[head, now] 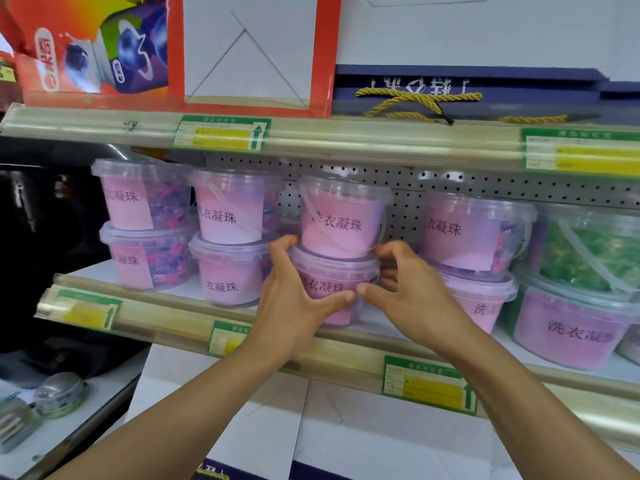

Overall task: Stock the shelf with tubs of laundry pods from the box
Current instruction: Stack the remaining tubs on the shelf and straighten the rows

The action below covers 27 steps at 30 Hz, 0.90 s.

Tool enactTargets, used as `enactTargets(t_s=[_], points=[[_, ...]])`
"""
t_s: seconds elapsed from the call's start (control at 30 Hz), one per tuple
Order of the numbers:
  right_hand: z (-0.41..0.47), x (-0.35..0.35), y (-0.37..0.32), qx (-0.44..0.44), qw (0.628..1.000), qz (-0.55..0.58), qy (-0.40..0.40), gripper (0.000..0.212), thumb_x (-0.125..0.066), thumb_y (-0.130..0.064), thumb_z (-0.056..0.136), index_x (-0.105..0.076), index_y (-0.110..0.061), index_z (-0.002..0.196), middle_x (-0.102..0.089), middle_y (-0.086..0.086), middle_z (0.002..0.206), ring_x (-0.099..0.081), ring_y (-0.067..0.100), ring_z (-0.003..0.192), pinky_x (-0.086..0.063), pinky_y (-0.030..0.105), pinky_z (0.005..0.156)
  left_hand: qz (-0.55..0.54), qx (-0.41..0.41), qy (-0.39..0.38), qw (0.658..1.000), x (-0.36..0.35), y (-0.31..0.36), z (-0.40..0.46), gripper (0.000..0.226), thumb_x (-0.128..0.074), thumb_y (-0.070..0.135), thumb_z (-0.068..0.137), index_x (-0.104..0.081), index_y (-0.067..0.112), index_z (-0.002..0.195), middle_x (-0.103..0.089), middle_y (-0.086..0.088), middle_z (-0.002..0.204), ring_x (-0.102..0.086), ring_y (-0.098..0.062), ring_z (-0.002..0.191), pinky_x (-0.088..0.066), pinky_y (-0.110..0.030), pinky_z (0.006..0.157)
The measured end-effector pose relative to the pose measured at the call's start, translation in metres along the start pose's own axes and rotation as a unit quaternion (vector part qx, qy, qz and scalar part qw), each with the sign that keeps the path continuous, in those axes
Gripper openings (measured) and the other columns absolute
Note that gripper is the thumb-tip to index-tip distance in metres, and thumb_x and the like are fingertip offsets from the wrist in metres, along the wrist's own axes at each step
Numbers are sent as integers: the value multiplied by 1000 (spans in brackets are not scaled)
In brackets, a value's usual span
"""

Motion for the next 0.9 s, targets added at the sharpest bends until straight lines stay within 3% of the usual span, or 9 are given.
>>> enactTargets(t_s=[0.2,0.33,0.4,0.5,0.6,0.67,0.73,0.8,0.9], points=[[-3,-2,-1,-1,999,6,36,37,-67,-19,83,-43,-26,110,-60,-2,106,-61,16,98,-51,41,90,12,-7,-53,998,6,-11,-1,85,-83,35,61,-24,33,122,-56,8,120,-56,-18,108,-49,-39,91],[-8,-4,-7,-10,999,-13,49,34,-65,-17,84,-42,-27,107,-58,-1,107,-59,17,99,-50,41,90,27,-24,-56,998,9,-8,0,85,-81,28,67,-25,25,131,-51,10,113,-54,-16,105,-43,-26,82],[-15,0,-12,-4,997,-20,68,37,-64,-15,84,-45,-25,114,-58,-3,110,-57,12,100,-49,33,91,36,-31,-67,997,10,-8,-3,88,-78,27,70,-20,27,137,-50,9,118,-50,-15,108,-38,-23,80],[-43,27,-26,21,976,-95,194,42,-64,-9,83,-49,-18,121,-52,-4,110,-52,6,92,-37,9,77,42,-48,-79,995,18,-9,-13,93,-78,28,72,-13,38,137,-45,4,138,-48,-17,122,-45,-35,96],[-73,65,-26,12,936,-164,311,40,-67,-3,78,-54,-14,114,-48,2,113,-50,15,99,-31,15,80,75,-92,-45,992,34,0,-25,86,-78,26,70,-19,39,132,-40,3,132,-48,-15,115,-52,-41,84],[-81,84,-13,-29,927,-186,323,42,-68,-3,77,-53,-14,115,-45,3,115,-51,17,99,-28,15,81,87,-142,-17,986,38,11,-29,78,-78,20,69,-27,34,126,-40,4,119,-48,-12,104,-49,-35,77],[-81,93,2,-72,931,-205,294,44,-68,-5,78,-51,-11,118,-44,6,118,-49,3,77,-26,13,71,62,-182,-26,981,33,25,-31,70,-76,12,69,-31,35,118,-41,7,111,-45,-6,97,-43,-29,77],[-78,92,15,-108,936,-223,248,44,-70,-9,79,-51,-12,119,-46,8,120,-43,2,66,-24,15,62,30,-216,-61,974,19,39,-32,60,-72,14,72,-34,35,113,-43,11,108,-44,-2,95,-40,-22,81],[-75,89,28,-113,938,-240,223,43,-70,-6,78,-53,-13,118,-47,8,120,-44,13,75,-25,14,65,-2,-247,-126,961,-8,56,-37,51,-69,17,76,-40,28,117,-46,11,114,-43,3,100,-32,-6,84]])
Point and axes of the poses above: each hand's wrist, its own z-axis towards the middle knuckle, its own x-axis out of the back of the hand, y = z × x, the point moved 7 cm from there along z, towards the middle knuckle
